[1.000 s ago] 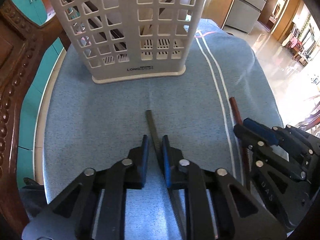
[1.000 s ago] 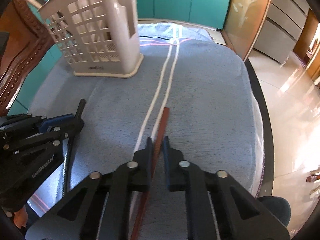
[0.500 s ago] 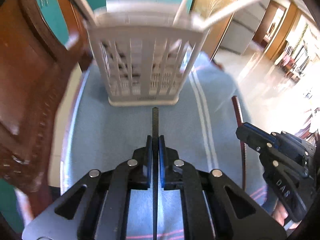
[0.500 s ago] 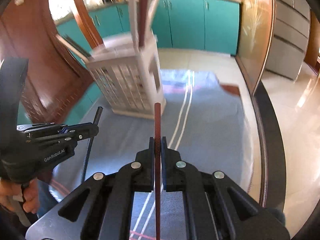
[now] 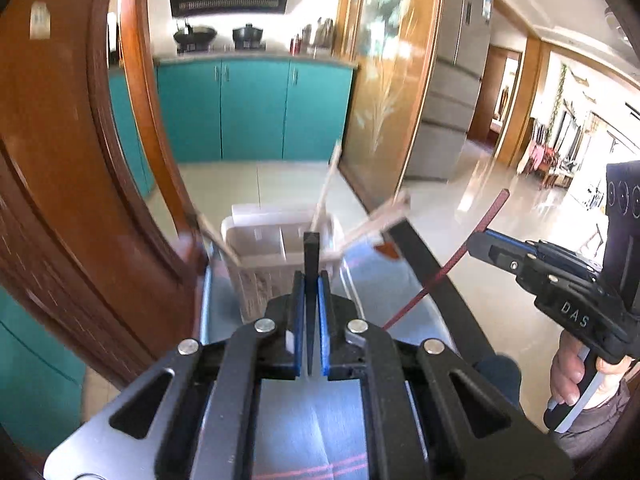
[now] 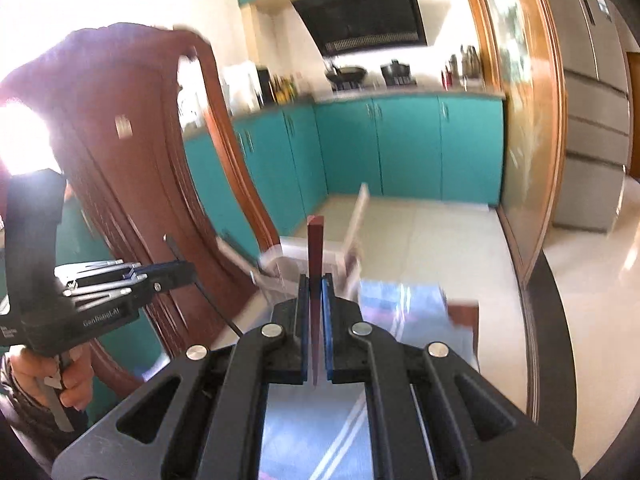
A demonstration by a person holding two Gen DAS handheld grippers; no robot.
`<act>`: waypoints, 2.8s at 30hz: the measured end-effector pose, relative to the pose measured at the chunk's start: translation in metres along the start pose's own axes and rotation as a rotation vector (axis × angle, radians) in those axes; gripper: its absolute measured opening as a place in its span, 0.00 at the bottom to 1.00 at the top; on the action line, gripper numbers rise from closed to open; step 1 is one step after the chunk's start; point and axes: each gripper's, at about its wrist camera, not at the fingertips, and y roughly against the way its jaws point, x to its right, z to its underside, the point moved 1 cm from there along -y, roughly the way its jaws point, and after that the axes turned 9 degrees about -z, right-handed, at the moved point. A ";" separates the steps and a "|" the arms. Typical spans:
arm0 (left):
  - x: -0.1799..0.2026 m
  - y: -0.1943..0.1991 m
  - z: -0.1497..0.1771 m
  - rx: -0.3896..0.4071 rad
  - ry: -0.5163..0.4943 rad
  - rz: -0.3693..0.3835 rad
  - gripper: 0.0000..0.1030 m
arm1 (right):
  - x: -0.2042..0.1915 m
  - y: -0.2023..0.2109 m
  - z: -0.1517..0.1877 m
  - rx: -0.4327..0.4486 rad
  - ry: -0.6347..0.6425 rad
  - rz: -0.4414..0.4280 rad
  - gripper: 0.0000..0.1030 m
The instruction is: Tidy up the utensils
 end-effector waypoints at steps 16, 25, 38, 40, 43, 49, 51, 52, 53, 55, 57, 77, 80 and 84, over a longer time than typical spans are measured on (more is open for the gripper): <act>-0.009 0.020 -0.111 0.248 0.052 -0.125 0.07 | -0.005 -0.057 -0.076 0.195 0.068 0.131 0.06; -0.008 -0.020 -0.096 0.190 0.067 -0.161 0.07 | 0.007 -0.085 -0.046 0.121 0.054 0.136 0.06; -0.021 -0.041 -0.072 0.133 0.104 -0.165 0.07 | 0.000 -0.055 -0.026 0.156 0.042 0.115 0.06; -0.019 -0.043 -0.067 0.126 0.098 -0.164 0.07 | -0.001 -0.054 -0.019 0.150 0.042 0.118 0.06; -0.016 -0.050 -0.061 0.110 0.089 -0.165 0.07 | 0.000 -0.058 -0.013 0.130 0.036 0.122 0.07; -0.012 -0.053 -0.054 0.106 0.070 -0.182 0.07 | -0.001 -0.047 -0.014 0.155 0.032 0.115 0.24; -0.010 -0.048 -0.052 0.116 0.064 -0.187 0.13 | -0.004 -0.036 -0.014 0.179 0.033 0.110 0.29; -0.010 -0.045 -0.051 0.120 0.063 -0.188 0.19 | -0.005 -0.032 -0.013 0.189 0.034 0.108 0.34; -0.009 -0.042 -0.049 0.124 0.063 -0.189 0.27 | -0.007 -0.024 -0.012 0.204 0.038 0.108 0.40; -0.008 -0.036 -0.044 0.132 0.062 -0.199 0.37 | -0.010 -0.009 -0.006 0.233 0.053 0.120 0.51; -0.008 -0.030 -0.036 0.138 0.062 -0.201 0.50 | -0.013 0.007 0.003 0.258 0.068 0.145 0.65; 0.001 0.040 0.083 0.180 0.037 -0.188 0.96 | -0.025 0.053 0.091 0.193 0.079 0.190 0.97; 0.005 0.048 0.083 0.192 0.025 -0.196 0.96 | -0.038 0.055 0.095 0.191 0.141 0.218 0.97; 0.009 0.053 0.081 0.203 0.014 -0.196 0.96 | -0.048 0.057 0.097 0.189 0.175 0.242 0.97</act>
